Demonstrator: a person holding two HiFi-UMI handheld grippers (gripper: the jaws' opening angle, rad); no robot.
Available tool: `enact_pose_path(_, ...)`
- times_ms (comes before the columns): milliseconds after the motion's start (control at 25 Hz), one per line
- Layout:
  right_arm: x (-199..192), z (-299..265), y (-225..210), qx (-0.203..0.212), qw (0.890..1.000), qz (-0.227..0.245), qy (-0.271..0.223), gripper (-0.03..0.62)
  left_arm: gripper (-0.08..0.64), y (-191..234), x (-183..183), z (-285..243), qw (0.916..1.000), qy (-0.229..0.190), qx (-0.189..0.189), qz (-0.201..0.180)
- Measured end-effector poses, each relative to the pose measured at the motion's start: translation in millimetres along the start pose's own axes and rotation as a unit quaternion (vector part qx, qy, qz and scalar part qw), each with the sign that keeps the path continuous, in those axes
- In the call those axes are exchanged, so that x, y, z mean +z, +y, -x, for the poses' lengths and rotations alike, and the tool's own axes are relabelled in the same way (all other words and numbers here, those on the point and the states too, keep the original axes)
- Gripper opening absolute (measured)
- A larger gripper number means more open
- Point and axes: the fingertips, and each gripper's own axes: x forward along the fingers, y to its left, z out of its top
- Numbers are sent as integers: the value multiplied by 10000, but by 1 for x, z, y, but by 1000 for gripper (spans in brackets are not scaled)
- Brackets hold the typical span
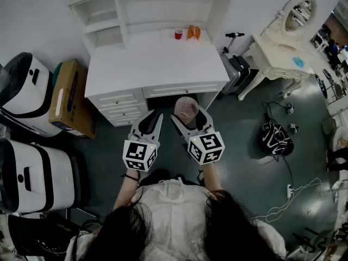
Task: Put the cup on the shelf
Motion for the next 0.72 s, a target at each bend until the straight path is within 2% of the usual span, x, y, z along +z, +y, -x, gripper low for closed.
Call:
enact_pose_path(400,5,-19,9,6,9999,34,-115,336,75,24,-2,0,10000,1,-45,68)
enact_pose_path(720,13,-28,2,-235,9995,76,-197,336,75,38,-4,-8,9996,12,-272,35)
